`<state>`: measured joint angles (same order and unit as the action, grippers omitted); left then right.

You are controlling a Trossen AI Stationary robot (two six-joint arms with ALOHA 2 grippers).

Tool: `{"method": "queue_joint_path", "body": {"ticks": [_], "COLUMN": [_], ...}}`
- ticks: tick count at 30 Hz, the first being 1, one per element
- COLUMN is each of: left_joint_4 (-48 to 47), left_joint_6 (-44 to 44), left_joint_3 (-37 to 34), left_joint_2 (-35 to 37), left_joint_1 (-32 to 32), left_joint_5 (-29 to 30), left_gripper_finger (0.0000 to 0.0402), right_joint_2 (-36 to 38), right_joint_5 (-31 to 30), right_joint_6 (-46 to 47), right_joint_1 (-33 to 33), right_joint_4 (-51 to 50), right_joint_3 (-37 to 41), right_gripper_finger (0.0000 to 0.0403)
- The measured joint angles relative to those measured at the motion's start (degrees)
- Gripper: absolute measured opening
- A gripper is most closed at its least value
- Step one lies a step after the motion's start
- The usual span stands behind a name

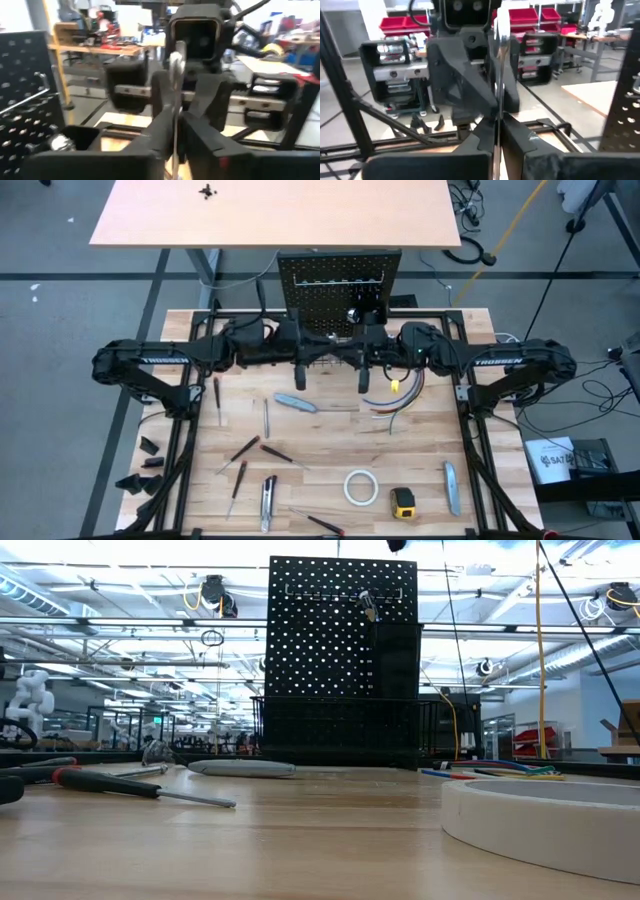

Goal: Hang tools onto peg board
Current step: Put the wrench into the black bin on the pegboard

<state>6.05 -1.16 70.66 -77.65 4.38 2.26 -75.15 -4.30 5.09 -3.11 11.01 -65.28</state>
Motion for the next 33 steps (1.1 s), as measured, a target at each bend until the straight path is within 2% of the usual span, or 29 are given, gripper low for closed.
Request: {"method": "queue_joint_path", "body": {"ticks": [6,11,13,15,19,21,26,33], "left_joint_4": [-6.6,-13.4,-16.0,-17.3,-17.6,-17.6,-17.9,-18.9], "left_joint_6": [0.0,0.4,0.2,0.2,0.1,0.1,-1.2,-1.8], "left_joint_3": [0.0,-0.1,-0.1,-0.1,0.0,0.0,0.0,0.0], "left_joint_2": [2.5,5.6,6.8,8.1,9.2,9.1,8.7,8.7], "left_joint_1": [0.0,0.6,1.0,1.4,2.5,3.3,3.5,3.5], "left_joint_5": [6.2,10.6,11.7,12.0,12.0,12.0,12.0,11.7], "left_gripper_finger": [0.0168,0.0216,0.0224,0.0226,0.0228,0.0228,0.0228,0.0228], "right_joint_2": [4.7,10.3,13.4,15.4,16.2,15.7,14.5,14.6], "right_joint_5": [-5.6,-14.9,-18.2,-18.8,-18.4,-20.1,-27.2,-29.1], "right_joint_6": [0.1,2.2,3.6,5.0,5.8,5.4,2.4,1.1], "right_joint_1": [-1.0,-2.7,-4.3,-6.6,-10.4,-11.8,-12.3,-13.5], "right_joint_4": [-6.9,-9.1,-7.6,-3.6,6.0,9.0,8.1,7.2], "right_joint_3": [-0.1,4.8,8.4,12.5,19.1,20.7,22.7,23.1], "right_gripper_finger": [0.0006,0.0006,0.0006,0.0006,0.0006,0.0006,0.0006,0.0006]}}
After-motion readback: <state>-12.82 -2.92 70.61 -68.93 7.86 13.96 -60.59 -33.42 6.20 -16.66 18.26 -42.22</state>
